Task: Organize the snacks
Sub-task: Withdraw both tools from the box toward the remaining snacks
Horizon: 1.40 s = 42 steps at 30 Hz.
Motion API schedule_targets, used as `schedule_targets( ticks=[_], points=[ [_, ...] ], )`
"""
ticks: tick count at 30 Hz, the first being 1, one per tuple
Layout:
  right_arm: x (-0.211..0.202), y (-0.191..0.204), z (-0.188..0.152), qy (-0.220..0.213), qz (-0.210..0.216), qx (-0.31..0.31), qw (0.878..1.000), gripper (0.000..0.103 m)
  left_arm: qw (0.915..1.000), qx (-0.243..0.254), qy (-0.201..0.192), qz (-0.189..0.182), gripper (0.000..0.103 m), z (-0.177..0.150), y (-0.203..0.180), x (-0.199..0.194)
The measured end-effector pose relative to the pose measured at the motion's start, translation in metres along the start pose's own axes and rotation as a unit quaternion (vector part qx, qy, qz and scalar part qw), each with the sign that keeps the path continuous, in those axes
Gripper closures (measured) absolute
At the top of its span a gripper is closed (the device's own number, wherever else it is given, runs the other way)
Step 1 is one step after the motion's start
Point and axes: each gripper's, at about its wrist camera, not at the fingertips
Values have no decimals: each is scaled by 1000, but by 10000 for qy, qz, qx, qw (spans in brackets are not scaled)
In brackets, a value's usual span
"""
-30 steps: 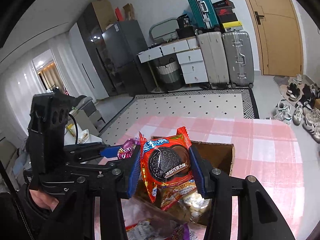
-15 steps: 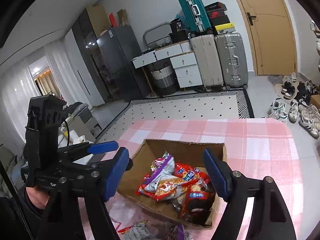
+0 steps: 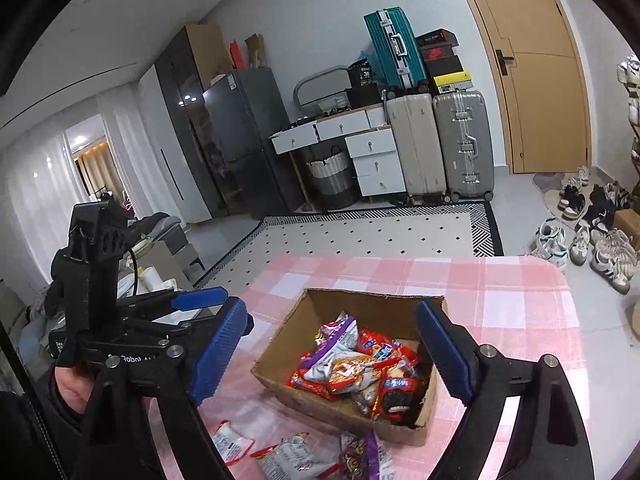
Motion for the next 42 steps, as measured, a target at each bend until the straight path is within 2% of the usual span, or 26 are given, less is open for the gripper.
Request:
schedule_targets(
  ticks=[7,11,14,23,33,42],
  points=[
    [-26,19,-9,-115,7,-116,9999,6,9992,279,-152,245,17,-14,-20,-33],
    [-40,28,-14,-144,-9,-137,9998,5,9987,353,-282,226,11,-24,-31,-54],
    [-50,33,-19,-165,34,-137,9998,5,9981,402,-407,227,2,-32,-38,-67],
    [-79,47,-50,-278,112,43,9995,4,9975,354,-569,210,1,-65,-50,-98],
    [-97,48,-96,-206,-174,70,9996,1,9979,267,-569,182,1,-108,-63,-105],
    [-96,25,-147,235,-376,374,9983,1,9984,214,-484,182,1,-144,-60,-93]
  ],
)
Point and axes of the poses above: each gripper's, at about its wrist camera, not at the fingertips, and x roughly the way its jaws point, y to its left, z to its top
